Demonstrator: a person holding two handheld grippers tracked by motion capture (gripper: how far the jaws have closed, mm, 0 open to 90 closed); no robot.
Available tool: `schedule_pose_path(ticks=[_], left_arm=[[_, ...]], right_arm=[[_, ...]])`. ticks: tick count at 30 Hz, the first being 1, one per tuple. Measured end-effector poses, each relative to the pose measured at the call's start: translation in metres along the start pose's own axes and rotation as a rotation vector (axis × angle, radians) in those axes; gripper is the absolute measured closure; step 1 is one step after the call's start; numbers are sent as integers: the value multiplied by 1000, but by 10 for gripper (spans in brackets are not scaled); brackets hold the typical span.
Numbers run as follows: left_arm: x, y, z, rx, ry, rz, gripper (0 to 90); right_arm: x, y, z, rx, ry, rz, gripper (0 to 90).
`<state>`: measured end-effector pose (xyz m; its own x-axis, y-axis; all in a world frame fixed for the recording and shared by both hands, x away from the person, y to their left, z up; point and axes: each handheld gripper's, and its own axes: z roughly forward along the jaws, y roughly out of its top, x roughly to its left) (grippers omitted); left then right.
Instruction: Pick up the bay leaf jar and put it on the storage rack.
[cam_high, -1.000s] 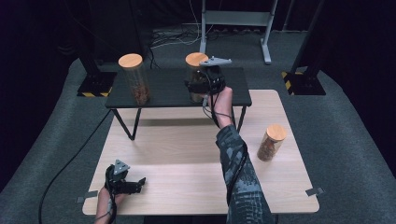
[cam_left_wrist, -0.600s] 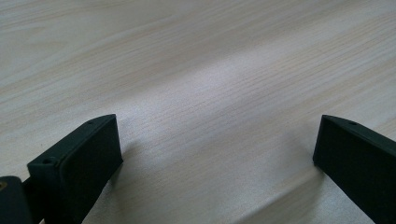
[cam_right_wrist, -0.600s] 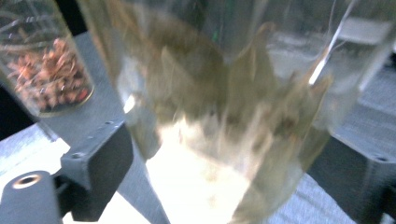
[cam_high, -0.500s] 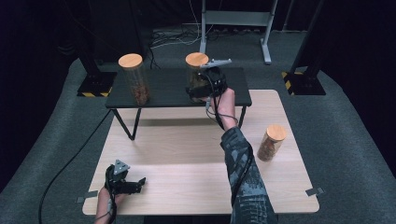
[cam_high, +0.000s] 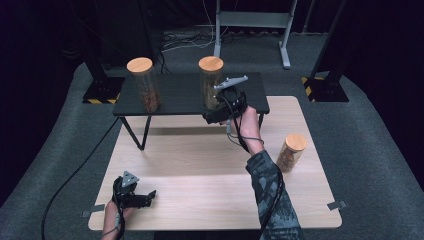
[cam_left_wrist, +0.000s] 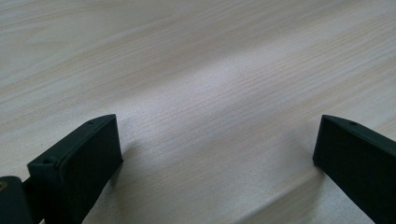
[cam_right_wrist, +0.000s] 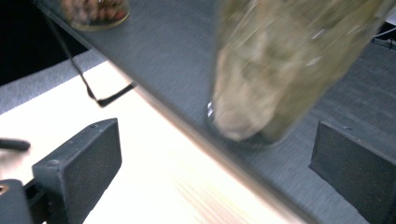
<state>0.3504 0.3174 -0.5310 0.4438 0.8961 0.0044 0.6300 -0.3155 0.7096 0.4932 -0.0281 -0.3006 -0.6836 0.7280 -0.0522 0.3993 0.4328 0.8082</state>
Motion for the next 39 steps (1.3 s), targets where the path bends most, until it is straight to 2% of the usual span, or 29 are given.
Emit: schedule_pose_path(ticks=[6,11,19,24,32,39], left_arm=[[0,0,0,-1,0,0,2],[0,0,0,-1,0,0,2],[0,0,0,-1,0,0,1],[0,0,0,0,1,0,1],[0,0,0,-1,1,1,1],[0,0,0,-1,1,1,1]], right_arm=[[17,-21,-4,11,19,-44,1],[32,-49,-3,43,32,-84,0],[43,-99,-3,78,42,-89,0],[46,-142,1,107,48,-59,0],[42,-202,2,131,69,14,0],[34,-244,-8,122,40,70,0]])
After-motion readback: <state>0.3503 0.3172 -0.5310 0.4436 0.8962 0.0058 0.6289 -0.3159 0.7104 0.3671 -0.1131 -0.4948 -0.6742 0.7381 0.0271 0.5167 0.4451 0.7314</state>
